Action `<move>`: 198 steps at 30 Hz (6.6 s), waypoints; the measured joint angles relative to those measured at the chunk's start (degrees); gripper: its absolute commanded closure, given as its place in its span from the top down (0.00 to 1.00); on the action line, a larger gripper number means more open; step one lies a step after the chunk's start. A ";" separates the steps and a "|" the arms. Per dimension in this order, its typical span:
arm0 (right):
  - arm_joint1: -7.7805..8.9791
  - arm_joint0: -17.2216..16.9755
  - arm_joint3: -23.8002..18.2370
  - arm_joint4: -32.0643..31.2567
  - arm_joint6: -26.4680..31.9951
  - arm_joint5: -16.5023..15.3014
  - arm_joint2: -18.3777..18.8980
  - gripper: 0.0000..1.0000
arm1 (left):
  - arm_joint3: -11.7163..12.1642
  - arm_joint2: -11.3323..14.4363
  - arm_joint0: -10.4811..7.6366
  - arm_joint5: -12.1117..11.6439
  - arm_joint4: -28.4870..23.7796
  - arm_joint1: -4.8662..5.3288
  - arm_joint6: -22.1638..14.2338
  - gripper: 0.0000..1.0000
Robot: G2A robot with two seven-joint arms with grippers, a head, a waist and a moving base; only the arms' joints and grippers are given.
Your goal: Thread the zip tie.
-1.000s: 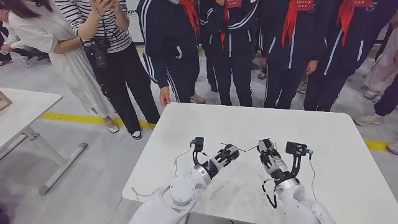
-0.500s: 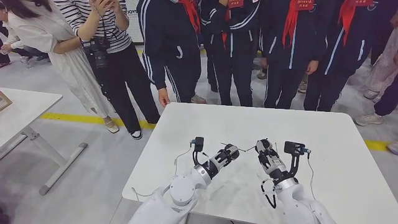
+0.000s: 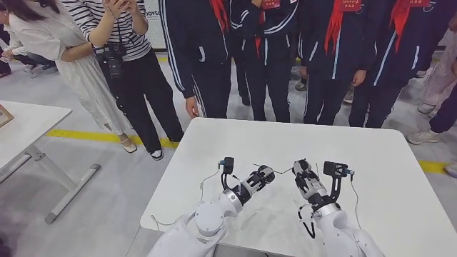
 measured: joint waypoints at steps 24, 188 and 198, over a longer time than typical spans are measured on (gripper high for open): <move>-0.35 0.15 -0.03 -1.68 0.64 1.49 -0.80 0.00 | 0.00 0.00 0.00 0.00 0.00 0.00 0.00 0.00; -1.65 -1.61 2.03 11.53 -2.46 -2.99 0.61 0.00 | 1.34 1.13 0.07 -1.90 1.97 -1.31 -0.37 0.00; -1.75 -1.06 2.61 11.37 -1.42 -3.33 0.08 0.00 | 1.23 1.07 0.17 -3.35 2.37 -1.38 -0.28 0.00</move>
